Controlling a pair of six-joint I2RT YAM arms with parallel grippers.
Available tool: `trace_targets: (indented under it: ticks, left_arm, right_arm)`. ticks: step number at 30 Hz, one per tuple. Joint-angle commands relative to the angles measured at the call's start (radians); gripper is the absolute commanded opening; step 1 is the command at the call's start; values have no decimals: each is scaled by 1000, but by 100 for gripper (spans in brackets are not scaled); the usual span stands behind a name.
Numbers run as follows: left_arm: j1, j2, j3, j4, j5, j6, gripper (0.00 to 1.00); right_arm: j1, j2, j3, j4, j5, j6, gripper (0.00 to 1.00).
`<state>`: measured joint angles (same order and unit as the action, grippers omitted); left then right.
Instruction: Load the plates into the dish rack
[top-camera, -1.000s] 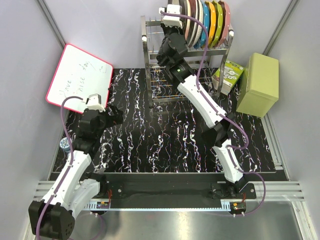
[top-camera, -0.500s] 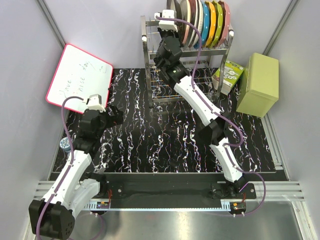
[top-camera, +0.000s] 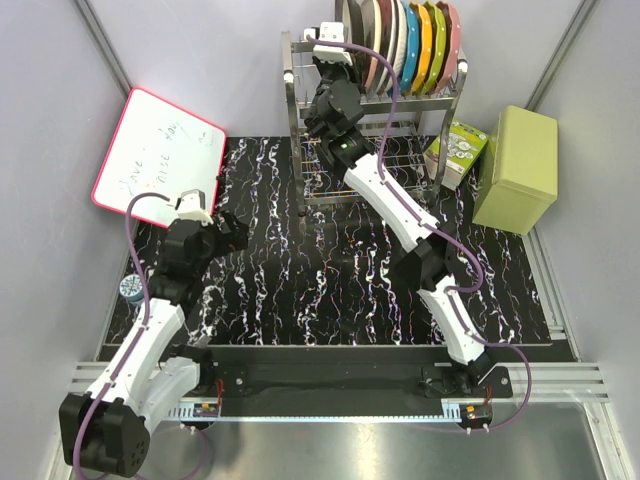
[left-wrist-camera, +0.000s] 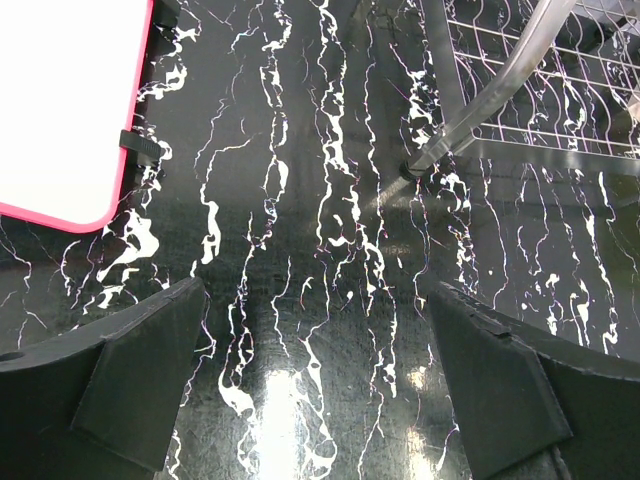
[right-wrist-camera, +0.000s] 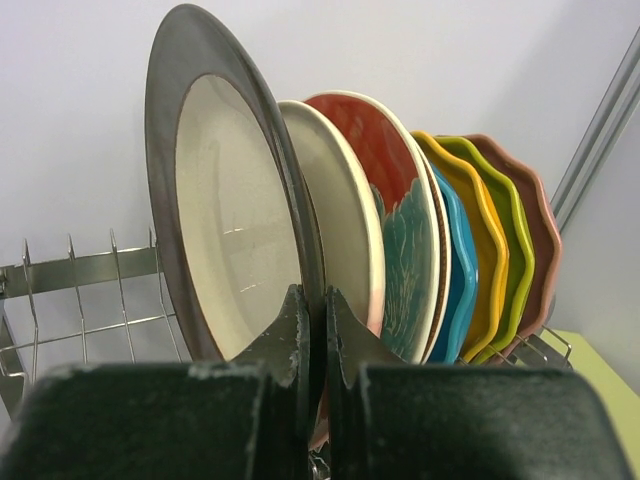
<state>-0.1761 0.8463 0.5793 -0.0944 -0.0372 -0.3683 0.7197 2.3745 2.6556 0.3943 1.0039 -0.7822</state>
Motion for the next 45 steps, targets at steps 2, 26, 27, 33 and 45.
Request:
trace_targets:
  ticks: [2, 26, 27, 33, 45]
  left_arm:
    - [-5, 5, 4, 74, 20, -11, 99]
    - [-5, -1, -1, 76, 28, -14, 99]
    - [-5, -3, 1, 74, 30, -14, 99]
    - [-5, 11, 27, 67, 25, 3, 99]
    - [-2, 77, 280, 47, 31, 327, 99]
  right_arm:
    - [7, -61, 32, 199, -42, -49, 0]
    - [-2, -37, 55, 136, -80, -34, 31]
    - [1, -47, 35, 143, -86, -40, 32]
    - [38, -161, -95, 173, -74, -112, 38]
    - [23, -736, -842, -327, -39, 164, 99]
